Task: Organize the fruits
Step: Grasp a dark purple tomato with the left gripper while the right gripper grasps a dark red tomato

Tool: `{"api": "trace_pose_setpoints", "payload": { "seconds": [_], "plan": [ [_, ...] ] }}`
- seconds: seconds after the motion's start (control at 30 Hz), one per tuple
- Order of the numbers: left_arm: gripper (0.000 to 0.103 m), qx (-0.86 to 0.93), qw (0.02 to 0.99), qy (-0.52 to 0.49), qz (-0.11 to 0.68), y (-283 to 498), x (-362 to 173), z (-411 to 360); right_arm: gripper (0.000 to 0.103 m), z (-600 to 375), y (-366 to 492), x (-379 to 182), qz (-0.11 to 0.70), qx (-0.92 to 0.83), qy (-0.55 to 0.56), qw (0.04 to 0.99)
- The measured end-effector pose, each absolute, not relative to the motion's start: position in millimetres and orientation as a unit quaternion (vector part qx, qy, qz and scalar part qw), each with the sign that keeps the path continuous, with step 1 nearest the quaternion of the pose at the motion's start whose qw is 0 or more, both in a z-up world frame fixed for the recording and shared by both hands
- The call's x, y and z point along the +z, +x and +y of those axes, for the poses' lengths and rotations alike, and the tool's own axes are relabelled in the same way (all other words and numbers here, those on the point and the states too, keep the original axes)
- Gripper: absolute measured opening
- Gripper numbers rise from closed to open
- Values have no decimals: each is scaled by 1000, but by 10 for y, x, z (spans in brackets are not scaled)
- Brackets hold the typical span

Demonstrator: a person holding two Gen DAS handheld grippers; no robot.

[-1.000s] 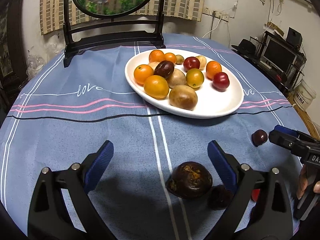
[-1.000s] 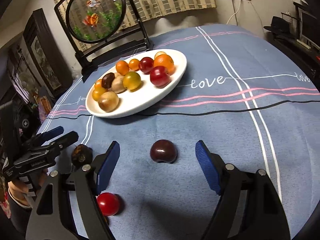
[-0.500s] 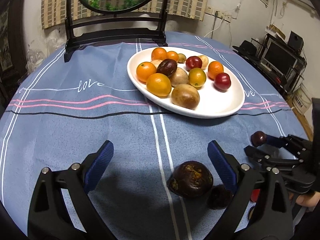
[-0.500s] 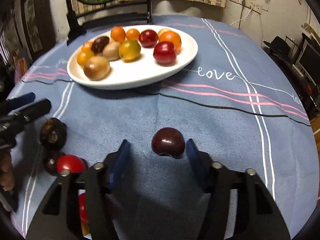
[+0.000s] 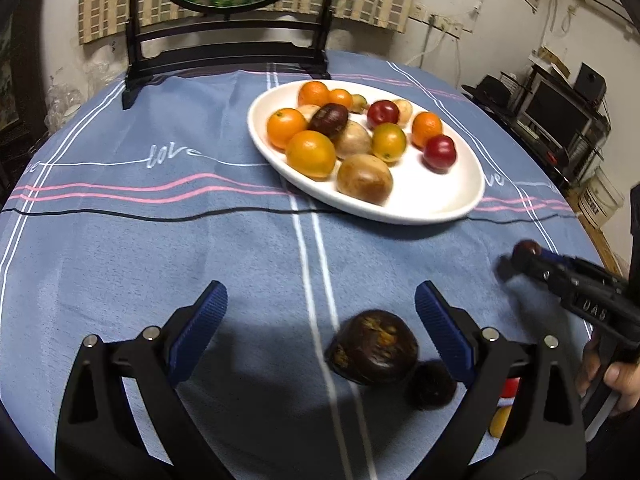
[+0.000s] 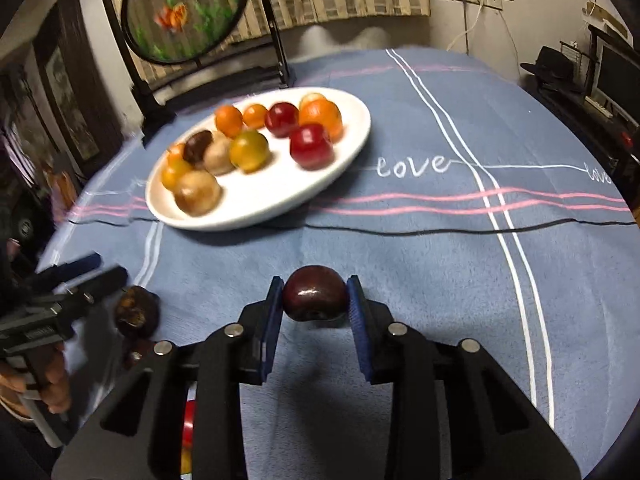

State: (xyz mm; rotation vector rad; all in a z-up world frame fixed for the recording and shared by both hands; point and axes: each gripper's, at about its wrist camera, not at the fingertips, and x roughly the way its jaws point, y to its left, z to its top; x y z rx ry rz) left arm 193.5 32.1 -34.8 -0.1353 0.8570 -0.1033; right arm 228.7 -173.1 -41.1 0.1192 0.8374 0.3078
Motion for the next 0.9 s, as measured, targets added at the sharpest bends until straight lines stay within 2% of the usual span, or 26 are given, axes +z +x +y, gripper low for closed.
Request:
{"api": "trace_pose_setpoints", "payload": {
  "seconds": [0.4,0.53,0.57,0.63,0.7,0.73,0.9],
  "plan": [
    [95,-51,881,-76,464,1976,-547,204,33,-1694,2283,-384,403,171,64,897],
    [92,-23,887,-25,460,1913,-583,76,33,-1676,2271,-371,402,177,61,897],
    [89,-20,889,-20,457,1899,-577,62,33,-1671,2267,-367,401,179,61,896],
    [76,-26,889,-27,456,1869,-551,34,33,-1660,2260,-364,401,181,59,896],
    [53,-34,893,-13,449,1831,-530,-40,33,-1654,2251,-358,401,184,58,896],
    [50,-35,894,0,446,1809,-523,-85,33,-1652,2246,-353,400,186,58,896],
    [49,-26,895,14,446,1790,-501,-82,33,-1675,2232,-334,396,188,62,897]
  ]
}}
